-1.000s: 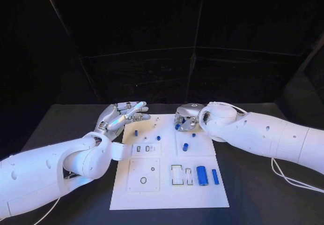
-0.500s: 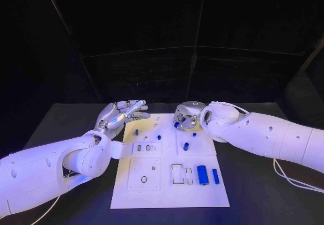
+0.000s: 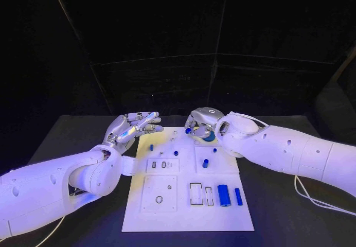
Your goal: Assemble the parts on the task board
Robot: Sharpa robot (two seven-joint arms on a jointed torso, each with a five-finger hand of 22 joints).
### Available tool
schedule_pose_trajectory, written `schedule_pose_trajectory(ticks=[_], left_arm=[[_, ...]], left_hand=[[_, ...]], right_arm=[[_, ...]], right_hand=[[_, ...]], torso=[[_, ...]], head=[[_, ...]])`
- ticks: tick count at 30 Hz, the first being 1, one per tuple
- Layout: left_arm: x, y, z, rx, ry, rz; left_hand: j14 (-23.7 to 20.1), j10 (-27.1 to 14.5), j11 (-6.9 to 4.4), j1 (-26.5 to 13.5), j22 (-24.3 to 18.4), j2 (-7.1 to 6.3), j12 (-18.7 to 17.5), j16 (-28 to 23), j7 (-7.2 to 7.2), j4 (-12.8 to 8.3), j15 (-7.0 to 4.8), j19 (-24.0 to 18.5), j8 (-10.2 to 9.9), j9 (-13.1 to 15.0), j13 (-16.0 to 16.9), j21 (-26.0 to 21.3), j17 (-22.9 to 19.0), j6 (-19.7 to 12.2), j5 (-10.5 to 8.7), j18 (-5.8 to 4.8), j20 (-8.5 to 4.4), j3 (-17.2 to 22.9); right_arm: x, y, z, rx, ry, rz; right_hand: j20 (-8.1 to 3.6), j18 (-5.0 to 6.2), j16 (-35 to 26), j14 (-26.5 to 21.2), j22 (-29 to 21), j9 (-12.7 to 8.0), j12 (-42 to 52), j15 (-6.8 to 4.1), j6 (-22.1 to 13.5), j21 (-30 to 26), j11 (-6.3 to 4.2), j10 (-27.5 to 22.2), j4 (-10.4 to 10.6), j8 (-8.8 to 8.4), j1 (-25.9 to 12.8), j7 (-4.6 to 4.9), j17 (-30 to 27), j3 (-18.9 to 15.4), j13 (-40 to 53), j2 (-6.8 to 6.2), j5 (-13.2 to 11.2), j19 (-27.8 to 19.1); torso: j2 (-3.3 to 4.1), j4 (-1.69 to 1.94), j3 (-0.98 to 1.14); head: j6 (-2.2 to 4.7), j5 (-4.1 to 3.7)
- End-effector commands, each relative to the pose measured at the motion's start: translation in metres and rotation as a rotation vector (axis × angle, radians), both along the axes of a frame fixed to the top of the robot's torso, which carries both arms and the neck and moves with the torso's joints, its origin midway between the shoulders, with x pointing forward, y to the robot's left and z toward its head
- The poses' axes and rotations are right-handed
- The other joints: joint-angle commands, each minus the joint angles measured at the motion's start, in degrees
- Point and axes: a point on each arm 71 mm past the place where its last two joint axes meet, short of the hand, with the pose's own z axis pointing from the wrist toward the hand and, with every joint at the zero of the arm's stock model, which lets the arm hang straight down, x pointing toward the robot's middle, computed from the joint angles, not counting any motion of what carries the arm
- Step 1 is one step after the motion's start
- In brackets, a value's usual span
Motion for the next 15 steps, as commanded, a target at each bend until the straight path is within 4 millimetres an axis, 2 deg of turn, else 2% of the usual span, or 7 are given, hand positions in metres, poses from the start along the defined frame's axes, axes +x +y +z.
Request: schedule_pose_trajectory(ticks=[1,9,15], left_arm=[[0.000,-0.001,0.002,-0.005,-0.014,-0.013],[0.001,-0.002,0.005,-0.006,-0.020,-0.017],[0.001,-0.002,0.008,-0.007,-0.026,-0.017]], left_hand=[[-0.27,0.43,0.06,0.59,-0.08,0.04,-0.20,-0.24,0.20,-0.45,-0.01,0.25,-0.33,-0.09,-0.05,-0.15,0.02,0.31,0.19,0.79,0.04,-0.02],[-0.29,0.42,0.07,0.61,-0.09,0.06,-0.22,-0.27,0.21,-0.49,0.00,0.27,-0.34,-0.09,-0.05,-0.16,0.02,0.32,0.19,0.79,0.04,-0.01],[-0.30,0.42,0.07,0.62,-0.10,0.07,-0.24,-0.29,0.21,-0.53,0.00,0.28,-0.36,-0.09,-0.05,-0.17,0.02,0.32,0.19,0.79,0.04,-0.01]], right_arm=[[0.004,0.005,0.003,0.030,-0.023,-0.001],[0.013,0.022,-0.001,0.009,0.006,-0.010],[0.017,0.030,-0.003,-0.004,0.021,-0.019]], right_hand=[[0.00,-0.98,0.34,1.40,0.08,-0.04,-0.03,-0.46,0.30,0.21,0.12,0.15,0.01,-0.04,-0.21,0.12,0.01,0.48,0.00,-0.05,-0.37,0.43],[0.05,-1.01,0.56,1.38,0.23,-0.14,-0.34,-0.37,0.11,0.36,0.24,-0.10,0.42,-0.30,-0.66,0.22,0.07,0.76,-0.07,-0.27,-0.49,0.44],[0.06,-1.01,0.58,1.38,0.24,-0.14,-0.36,-0.36,0.10,0.37,0.25,-0.11,0.46,-0.32,-0.70,0.22,0.07,0.78,-0.07,-0.30,-0.51,0.44]], torso=[[0.05,0.00,-0.05],[0.31,0.02,-0.02],[0.50,0.10,-0.11]], head=[[0.00,0.05],[0.07,0.27],[-0.02,0.31]])
